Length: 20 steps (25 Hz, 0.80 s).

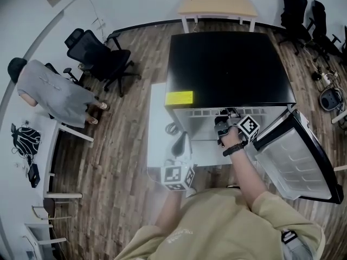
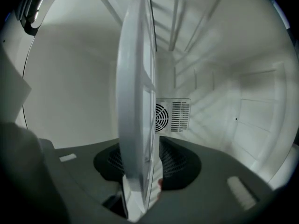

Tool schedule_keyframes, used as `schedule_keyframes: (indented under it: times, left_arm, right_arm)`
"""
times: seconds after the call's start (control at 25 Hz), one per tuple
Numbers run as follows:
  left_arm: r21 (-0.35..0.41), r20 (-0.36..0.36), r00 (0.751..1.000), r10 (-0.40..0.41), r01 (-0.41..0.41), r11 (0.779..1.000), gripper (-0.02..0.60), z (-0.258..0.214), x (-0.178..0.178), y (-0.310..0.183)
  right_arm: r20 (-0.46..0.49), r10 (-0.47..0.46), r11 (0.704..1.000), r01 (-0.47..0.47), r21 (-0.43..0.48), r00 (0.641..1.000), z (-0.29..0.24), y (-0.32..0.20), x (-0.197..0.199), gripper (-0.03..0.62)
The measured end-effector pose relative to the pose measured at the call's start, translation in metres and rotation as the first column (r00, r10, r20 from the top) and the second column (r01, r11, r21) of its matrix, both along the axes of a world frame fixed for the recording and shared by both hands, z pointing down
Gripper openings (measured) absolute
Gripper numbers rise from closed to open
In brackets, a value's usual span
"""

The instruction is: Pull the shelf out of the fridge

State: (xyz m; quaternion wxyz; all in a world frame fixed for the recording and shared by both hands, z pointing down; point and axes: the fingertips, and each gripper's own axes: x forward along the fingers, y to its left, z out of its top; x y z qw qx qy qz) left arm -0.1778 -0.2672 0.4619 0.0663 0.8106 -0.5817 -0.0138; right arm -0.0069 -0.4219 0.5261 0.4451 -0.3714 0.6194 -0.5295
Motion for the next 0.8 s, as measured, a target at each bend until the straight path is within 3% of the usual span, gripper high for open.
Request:
schedule_keyframes:
  times: [0.2,0.4,0.52,0.8]
  left_arm:
    - [-0.001,0.000,1.000,-0.019,0.019,1.000,0.003,0.001,-0.005,0.000]
    - [-0.001,-0.007,0.999,-0.033,0.033,0.999,0.002,0.002,-0.008,-0.001]
    - [0.006,-0.007,1.000,-0.028,0.028,1.000,0.002,0.000,-0.007,0.003]
    - [0.017,-0.012,1.000,-0.017,0.017,1.000,0.002,-0.001,-0.003,0.013]
  right_arm:
    - [-0.007,0.026,1.000,-0.026,-0.001,1.000,0.000,-0.002,0.002,0.124]
    - [-0.078,0.040,0.999,-0.042,-0.027,0.996,0.000,-0.005,0.001,0.050]
    - [-0.117,0.035,0.999,-0.039,-0.032,0.993,0.001,-0.004,0.000,0.040]
    - [-0.047,0.029,0.998,-0.032,-0.059,0.998,0.003,-0.003,0.000,0.037]
